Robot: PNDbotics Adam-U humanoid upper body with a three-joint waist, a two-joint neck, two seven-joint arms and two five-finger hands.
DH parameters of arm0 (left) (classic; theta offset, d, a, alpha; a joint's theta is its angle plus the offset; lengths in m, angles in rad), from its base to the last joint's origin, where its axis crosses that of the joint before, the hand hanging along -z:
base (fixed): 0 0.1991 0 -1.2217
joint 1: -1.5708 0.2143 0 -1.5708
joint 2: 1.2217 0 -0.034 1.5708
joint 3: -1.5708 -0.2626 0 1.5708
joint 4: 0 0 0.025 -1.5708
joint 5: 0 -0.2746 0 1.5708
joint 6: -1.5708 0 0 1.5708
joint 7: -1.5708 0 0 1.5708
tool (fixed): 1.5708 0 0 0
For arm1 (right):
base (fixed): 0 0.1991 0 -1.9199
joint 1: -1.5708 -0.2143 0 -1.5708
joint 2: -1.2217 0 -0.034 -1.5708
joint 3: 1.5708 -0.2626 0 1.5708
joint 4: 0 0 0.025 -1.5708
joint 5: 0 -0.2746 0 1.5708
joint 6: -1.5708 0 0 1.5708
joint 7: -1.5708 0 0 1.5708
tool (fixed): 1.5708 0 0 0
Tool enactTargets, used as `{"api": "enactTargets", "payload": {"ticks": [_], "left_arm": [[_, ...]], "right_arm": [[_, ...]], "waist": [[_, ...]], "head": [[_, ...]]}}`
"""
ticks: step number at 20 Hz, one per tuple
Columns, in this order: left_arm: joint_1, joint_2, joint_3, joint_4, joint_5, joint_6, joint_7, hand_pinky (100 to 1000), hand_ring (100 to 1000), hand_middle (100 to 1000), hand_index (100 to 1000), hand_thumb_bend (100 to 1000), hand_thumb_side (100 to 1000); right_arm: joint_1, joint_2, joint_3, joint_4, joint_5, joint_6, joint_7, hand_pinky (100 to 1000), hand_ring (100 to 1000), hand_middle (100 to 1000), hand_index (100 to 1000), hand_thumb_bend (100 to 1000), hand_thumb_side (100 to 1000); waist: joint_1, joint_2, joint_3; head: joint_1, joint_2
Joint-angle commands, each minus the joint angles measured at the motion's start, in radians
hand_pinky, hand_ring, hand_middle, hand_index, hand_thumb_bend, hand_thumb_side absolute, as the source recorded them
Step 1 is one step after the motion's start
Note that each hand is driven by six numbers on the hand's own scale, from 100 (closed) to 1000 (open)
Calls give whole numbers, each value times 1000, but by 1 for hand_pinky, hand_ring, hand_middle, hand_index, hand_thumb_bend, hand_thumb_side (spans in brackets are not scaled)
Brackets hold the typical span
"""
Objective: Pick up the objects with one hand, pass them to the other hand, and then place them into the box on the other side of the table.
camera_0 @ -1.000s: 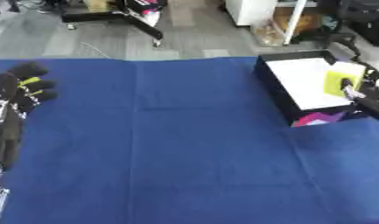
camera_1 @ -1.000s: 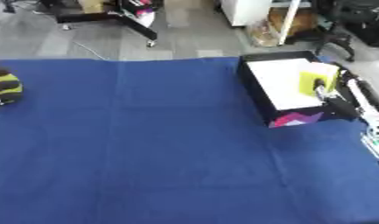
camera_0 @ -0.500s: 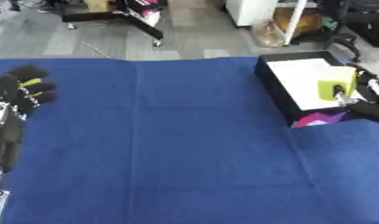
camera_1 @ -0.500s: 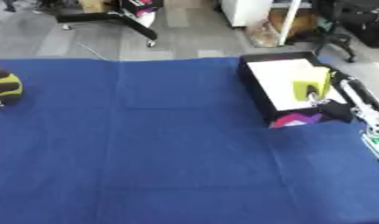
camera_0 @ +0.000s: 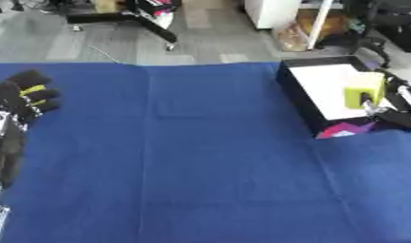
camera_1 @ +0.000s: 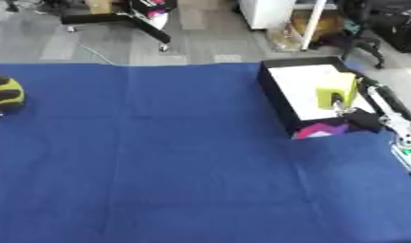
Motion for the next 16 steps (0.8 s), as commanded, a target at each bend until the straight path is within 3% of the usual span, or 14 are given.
{"api": "enactTargets", "payload": {"ticks": [1,2,3,8,16], "left_arm": [[-9,4,4,-15,3,-4,0,761,741,755,839,527,734],[-9,4,4,-15,3,-4,0,761,741,755,839,527,734],[-9,4,3,-15,3,-4,-1,761,741,755,839,527,733],[-9,3,4,-15,3,-4,0,760,742,755,839,528,732],[-9,4,4,-16,1,-5,2,758,744,753,837,532,730]], "right_arm": [[-13,-50,-13,-13,5,-2,4,937,954,803,1000,100,506],[-12,-51,-12,-14,7,-4,8,938,956,805,1000,100,444],[-10,-53,-7,-15,13,-7,16,942,967,820,1000,100,100],[-11,-54,-11,-18,58,-8,75,946,970,829,1000,100,100],[-12,-54,-16,-19,70,-7,83,948,971,832,1000,100,100]], "waist": [[-1,-13,0],[0,-13,0],[-1,-13,1],[0,-13,0],[-1,-12,0]], "head": [[-2,-11],[-2,-11],[-3,-12],[-3,-12],[-5,-10]]}}
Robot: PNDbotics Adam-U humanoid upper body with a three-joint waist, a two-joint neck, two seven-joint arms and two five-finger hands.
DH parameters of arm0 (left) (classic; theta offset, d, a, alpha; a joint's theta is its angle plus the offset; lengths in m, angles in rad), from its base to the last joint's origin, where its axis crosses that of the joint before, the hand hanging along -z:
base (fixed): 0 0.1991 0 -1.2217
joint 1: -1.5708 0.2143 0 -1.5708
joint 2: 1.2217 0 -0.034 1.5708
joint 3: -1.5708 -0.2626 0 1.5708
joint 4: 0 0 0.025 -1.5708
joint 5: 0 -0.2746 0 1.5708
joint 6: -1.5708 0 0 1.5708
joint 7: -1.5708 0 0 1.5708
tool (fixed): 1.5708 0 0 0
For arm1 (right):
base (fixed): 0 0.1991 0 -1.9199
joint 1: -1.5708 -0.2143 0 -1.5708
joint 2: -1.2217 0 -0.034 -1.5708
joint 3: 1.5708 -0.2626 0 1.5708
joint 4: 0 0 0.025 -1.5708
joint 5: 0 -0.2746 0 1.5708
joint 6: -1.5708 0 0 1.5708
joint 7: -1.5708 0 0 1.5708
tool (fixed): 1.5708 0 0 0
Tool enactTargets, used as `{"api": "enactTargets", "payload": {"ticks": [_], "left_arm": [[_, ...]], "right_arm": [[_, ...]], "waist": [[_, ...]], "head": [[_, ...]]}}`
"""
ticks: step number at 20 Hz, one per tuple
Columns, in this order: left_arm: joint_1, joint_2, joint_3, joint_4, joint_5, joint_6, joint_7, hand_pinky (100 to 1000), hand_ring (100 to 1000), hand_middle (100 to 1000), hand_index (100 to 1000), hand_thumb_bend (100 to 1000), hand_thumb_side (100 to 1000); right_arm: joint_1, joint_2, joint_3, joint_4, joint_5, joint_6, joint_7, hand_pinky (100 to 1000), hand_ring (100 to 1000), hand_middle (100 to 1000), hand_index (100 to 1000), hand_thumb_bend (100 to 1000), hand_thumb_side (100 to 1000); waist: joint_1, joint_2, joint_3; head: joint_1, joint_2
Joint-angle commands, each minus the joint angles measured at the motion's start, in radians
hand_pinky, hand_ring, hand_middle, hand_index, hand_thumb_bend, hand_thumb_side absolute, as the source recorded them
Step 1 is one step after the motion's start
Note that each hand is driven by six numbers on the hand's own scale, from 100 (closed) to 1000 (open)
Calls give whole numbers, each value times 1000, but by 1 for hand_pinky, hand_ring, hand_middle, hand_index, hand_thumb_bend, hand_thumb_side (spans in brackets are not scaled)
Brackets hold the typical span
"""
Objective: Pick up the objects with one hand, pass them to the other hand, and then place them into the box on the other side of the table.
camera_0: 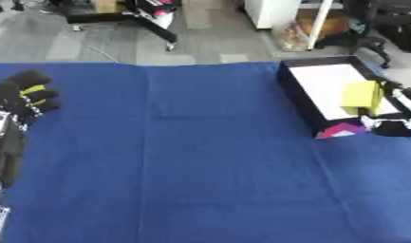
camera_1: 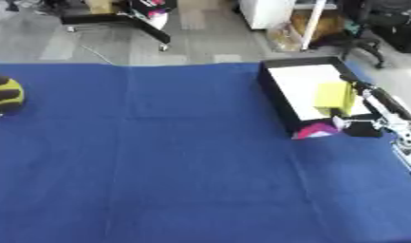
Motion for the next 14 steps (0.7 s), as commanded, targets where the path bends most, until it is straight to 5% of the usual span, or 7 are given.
{"api": "enactTargets", "payload": {"ticks": [1,12,14], "left_arm": [[-9,4,4,-16,1,-3,1,757,745,753,836,533,729],[-9,6,1,-21,4,-3,0,756,745,754,837,531,729],[-11,6,-1,-24,4,-3,-2,756,746,754,837,529,729]], "right_arm": [[-13,-48,-16,-19,8,-1,2,948,971,831,1000,100,100],[-15,-58,-22,-32,14,8,-24,944,963,828,1000,100,109],[-23,-61,-26,-31,19,26,-49,926,929,807,1000,100,362]], "waist": [[-1,-12,0],[-2,-10,0],[-3,-7,3]], "head": [[-5,-10],[-11,-18],[-17,-23]]}}
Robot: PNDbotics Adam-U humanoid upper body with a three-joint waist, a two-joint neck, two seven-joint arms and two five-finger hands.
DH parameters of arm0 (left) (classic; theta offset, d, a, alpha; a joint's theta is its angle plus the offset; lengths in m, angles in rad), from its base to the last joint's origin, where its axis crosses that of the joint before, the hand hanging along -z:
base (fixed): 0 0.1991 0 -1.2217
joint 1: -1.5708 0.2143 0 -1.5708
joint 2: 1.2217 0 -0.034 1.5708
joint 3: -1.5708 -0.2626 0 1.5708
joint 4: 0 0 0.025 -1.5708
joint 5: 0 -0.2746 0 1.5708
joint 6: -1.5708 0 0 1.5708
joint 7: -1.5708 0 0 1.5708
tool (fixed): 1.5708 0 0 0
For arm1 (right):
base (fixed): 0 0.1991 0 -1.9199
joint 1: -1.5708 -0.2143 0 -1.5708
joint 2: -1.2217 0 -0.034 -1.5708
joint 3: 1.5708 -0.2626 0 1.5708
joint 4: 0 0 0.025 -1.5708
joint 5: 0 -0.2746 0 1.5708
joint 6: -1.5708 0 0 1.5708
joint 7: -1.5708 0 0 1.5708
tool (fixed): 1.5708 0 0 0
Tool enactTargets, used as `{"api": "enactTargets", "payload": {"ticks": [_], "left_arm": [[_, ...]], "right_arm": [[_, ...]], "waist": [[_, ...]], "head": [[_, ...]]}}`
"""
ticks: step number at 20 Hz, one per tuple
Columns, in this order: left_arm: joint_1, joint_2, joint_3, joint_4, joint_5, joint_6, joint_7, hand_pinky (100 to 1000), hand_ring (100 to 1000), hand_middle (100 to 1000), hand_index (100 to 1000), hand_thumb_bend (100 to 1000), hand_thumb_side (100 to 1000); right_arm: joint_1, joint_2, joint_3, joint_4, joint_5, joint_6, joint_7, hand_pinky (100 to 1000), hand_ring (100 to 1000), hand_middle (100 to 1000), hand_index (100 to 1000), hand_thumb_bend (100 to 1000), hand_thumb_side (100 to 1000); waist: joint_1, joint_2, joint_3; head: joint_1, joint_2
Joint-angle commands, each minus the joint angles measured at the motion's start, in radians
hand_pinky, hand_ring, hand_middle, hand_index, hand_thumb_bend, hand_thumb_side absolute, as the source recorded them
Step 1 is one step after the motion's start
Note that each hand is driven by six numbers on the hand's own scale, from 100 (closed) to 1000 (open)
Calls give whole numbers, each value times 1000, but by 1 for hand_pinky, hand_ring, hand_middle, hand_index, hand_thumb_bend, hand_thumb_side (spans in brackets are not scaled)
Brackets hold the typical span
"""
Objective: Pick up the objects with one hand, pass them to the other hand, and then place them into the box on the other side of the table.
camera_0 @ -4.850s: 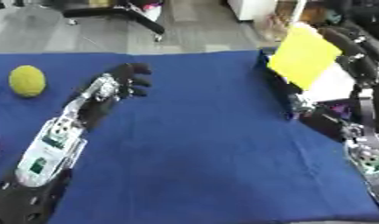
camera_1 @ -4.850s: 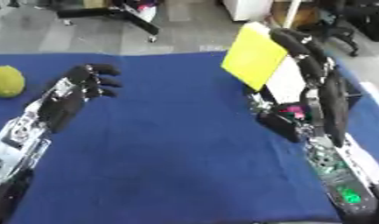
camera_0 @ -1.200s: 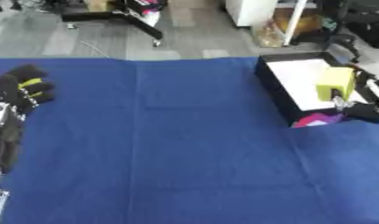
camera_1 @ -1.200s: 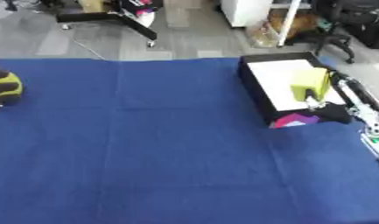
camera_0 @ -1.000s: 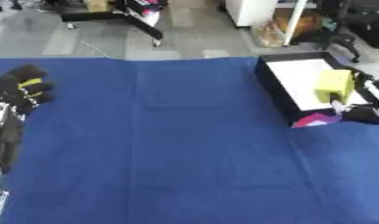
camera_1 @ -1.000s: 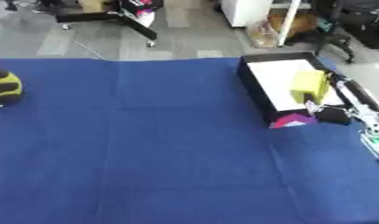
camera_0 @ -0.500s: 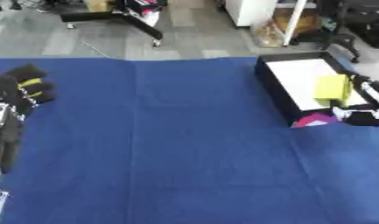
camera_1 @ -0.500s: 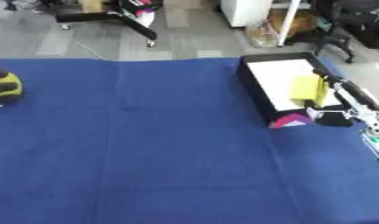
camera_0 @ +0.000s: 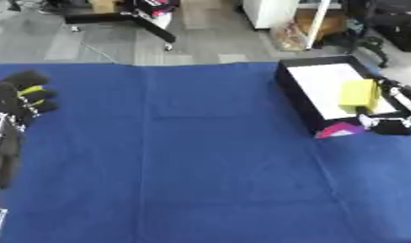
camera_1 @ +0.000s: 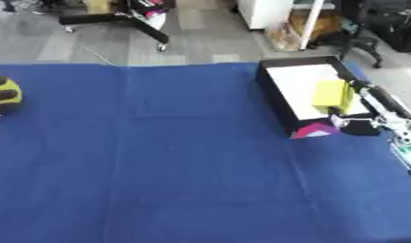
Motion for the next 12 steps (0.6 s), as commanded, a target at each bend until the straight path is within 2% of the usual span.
{"api": "enactTargets", "payload": {"ticks": [1,2,3,4,8,12], "left_arm": [[-11,6,-1,-24,5,-3,-3,756,746,754,837,529,729],[-12,6,-2,-26,5,-3,-4,756,746,754,837,530,729],[-13,5,-2,-27,5,-3,-4,756,746,754,837,530,729],[-14,5,-3,-28,5,-3,-5,756,747,755,837,529,729],[-14,3,-3,-30,7,-4,-5,756,747,754,837,529,730],[-14,1,-3,-31,9,-5,-4,755,746,753,836,530,729]], "right_arm": [[-24,-59,-20,-18,11,27,-41,926,929,807,1000,100,362],[-30,-58,-21,-16,12,41,-61,927,920,784,1000,100,495],[-34,-57,-21,-16,13,54,-80,928,921,782,1000,100,508],[-39,-57,-19,-16,16,65,-94,936,931,750,1000,100,577],[-52,-53,-11,-17,35,98,-112,933,934,706,1000,100,605],[-60,-47,-5,-14,64,132,-107,933,934,720,1000,100,594]], "waist": [[-3,-7,4],[-3,-5,6],[-4,-3,8],[-4,-2,11],[-6,3,20],[-7,5,26]], "head": [[-9,-17],[-13,-20],[-16,-21],[-21,-23],[-32,-28],[-36,-28]]}}
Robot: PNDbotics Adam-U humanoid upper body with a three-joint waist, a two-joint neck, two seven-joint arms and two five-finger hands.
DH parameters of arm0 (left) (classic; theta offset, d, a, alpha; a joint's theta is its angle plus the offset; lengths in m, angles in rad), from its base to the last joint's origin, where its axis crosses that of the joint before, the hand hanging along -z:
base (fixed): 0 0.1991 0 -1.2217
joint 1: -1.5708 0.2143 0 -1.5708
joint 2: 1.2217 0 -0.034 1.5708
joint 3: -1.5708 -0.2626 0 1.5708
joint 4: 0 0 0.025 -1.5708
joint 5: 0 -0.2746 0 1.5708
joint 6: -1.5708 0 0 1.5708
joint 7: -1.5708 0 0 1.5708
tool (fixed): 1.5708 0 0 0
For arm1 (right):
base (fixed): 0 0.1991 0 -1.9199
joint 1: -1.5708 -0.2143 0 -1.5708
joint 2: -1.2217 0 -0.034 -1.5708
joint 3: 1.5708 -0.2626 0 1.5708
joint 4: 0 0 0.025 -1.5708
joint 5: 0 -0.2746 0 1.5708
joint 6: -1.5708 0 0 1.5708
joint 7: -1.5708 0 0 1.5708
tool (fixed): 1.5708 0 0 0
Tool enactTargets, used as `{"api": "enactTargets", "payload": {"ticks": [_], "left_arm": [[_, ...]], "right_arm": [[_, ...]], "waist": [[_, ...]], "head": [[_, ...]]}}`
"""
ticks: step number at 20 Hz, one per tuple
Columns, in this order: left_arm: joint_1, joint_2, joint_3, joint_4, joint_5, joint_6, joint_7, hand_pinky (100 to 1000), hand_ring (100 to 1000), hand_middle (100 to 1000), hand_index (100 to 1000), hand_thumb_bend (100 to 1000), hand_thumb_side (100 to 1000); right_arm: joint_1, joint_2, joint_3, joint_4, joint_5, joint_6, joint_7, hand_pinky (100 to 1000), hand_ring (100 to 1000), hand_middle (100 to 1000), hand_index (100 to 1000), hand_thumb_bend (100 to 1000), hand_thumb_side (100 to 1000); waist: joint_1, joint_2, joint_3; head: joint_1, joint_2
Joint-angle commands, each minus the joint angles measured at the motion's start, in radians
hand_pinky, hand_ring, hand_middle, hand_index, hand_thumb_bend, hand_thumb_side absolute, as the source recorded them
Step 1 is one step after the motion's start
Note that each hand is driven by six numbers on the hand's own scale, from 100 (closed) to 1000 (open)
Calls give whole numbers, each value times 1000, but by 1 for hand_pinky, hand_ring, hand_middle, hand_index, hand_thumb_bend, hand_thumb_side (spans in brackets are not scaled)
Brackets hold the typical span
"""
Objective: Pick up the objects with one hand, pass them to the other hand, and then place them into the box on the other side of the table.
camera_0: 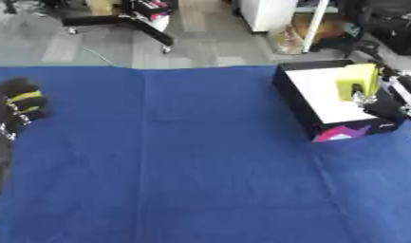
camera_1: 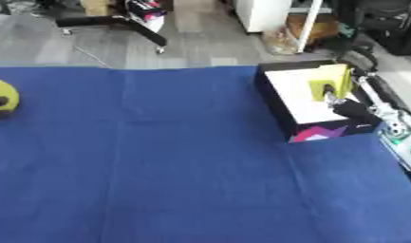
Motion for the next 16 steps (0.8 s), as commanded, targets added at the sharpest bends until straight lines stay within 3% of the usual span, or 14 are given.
{"api": "enactTargets", "payload": {"ticks": [1,7,12,15,16], "left_arm": [[-13,1,-2,-25,7,-3,-1,755,746,753,836,530,729],[-14,-1,-3,-25,9,-4,0,755,746,752,835,531,729],[-12,-2,-4,-24,10,-5,0,755,744,751,835,530,730],[-12,-2,-4,-24,11,-6,0,754,744,751,835,529,729],[-12,-2,-4,-24,11,-6,0,754,744,751,835,529,729]], "right_arm": [[-18,-38,-5,-14,25,26,1,934,934,723,1000,100,592],[-24,-32,0,-15,36,47,19,930,922,713,1000,100,634],[-28,-25,6,-10,44,70,41,915,899,606,956,100,716],[-28,-21,10,-9,47,74,62,915,890,582,968,100,702],[-28,-21,11,-9,48,73,71,915,886,581,974,100,660]], "waist": [[-1,-8,2],[-2,-7,6],[-3,-6,9],[-4,-6,11],[-4,-6,11]], "head": [[-4,-11],[-4,-11],[-5,-10],[-5,-10],[-5,-10]]}}
